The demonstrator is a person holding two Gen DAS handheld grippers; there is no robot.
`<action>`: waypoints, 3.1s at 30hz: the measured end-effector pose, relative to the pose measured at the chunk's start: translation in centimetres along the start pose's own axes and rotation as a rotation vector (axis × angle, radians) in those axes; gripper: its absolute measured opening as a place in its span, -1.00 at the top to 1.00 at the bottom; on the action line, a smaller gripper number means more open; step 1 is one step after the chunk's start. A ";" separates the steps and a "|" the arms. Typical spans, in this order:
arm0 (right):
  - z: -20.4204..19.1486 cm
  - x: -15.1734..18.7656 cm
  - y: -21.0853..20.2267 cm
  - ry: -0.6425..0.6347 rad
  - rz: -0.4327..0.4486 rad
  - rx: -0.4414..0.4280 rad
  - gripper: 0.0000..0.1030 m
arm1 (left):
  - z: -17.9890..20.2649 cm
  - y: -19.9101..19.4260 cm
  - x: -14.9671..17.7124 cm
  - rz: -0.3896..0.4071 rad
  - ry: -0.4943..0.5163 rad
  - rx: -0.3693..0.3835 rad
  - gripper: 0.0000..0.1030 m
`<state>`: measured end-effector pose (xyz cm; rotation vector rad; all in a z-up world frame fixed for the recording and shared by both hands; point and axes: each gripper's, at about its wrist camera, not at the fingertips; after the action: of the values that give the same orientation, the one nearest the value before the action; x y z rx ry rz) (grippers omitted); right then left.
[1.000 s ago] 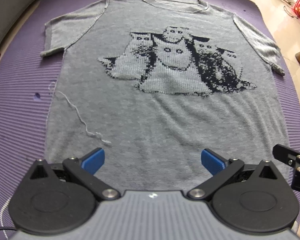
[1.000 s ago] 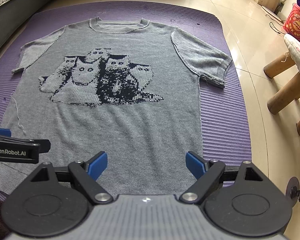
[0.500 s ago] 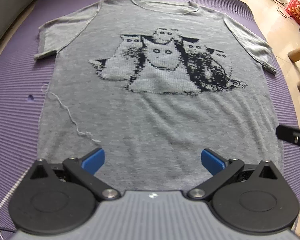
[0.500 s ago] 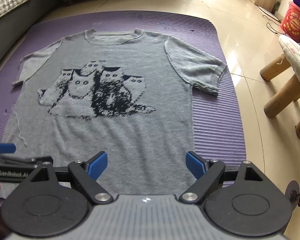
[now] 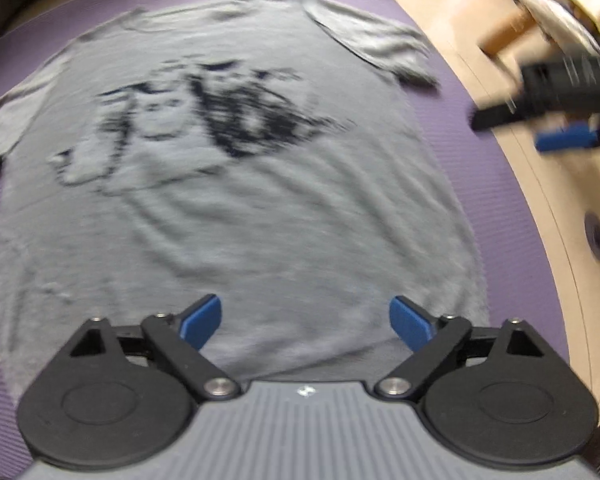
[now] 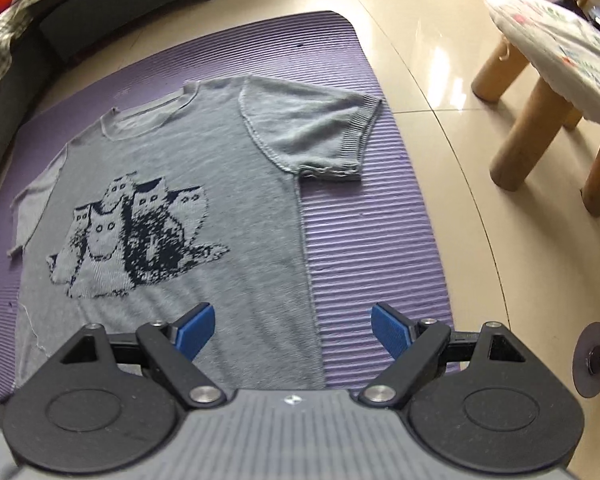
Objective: Fold clothes
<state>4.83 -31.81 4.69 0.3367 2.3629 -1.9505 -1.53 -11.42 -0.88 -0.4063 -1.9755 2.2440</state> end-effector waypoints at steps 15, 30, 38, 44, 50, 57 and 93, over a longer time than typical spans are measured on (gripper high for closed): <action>6.4 -0.2 -0.1 0.125 0.011 -0.050 -0.67 | 13.6 4.5 0.1 0.061 0.236 -0.150 -0.32; 8.7 -2.1 2.1 0.184 0.082 -0.070 -0.63 | 10.9 3.3 0.0 0.101 0.092 -0.118 0.88; 9.2 -4.2 3.8 0.223 0.149 -0.209 -0.50 | 8.5 2.4 -0.2 0.110 0.043 -0.074 0.88; 9.2 -5.9 5.8 0.310 0.156 -0.288 -0.47 | 6.9 2.2 -0.6 0.111 0.019 -0.041 0.88; 10.3 -7.4 7.5 0.396 0.181 -0.315 -0.35 | 5.3 1.9 -0.6 0.104 -0.007 -0.022 0.88; 9.2 -8.7 10.7 0.430 0.238 -0.302 -0.27 | 4.1 1.9 -0.6 0.088 -0.024 -0.004 0.87; 9.2 -8.8 10.0 0.389 0.401 -0.479 0.91 | 3.9 2.3 -1.0 -0.036 0.013 0.202 -0.04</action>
<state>14.61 -40.17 -5.19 1.1255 2.6104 -1.1832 -1.50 -15.66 -2.60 -0.3571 -1.7130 2.3815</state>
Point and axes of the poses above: each gripper's, at about its wrist camera, not at the fingertips, and y roughly the way its jaws point, z to its right, x to its underside, and after that the axes turned 13 degrees about -z, right-handed
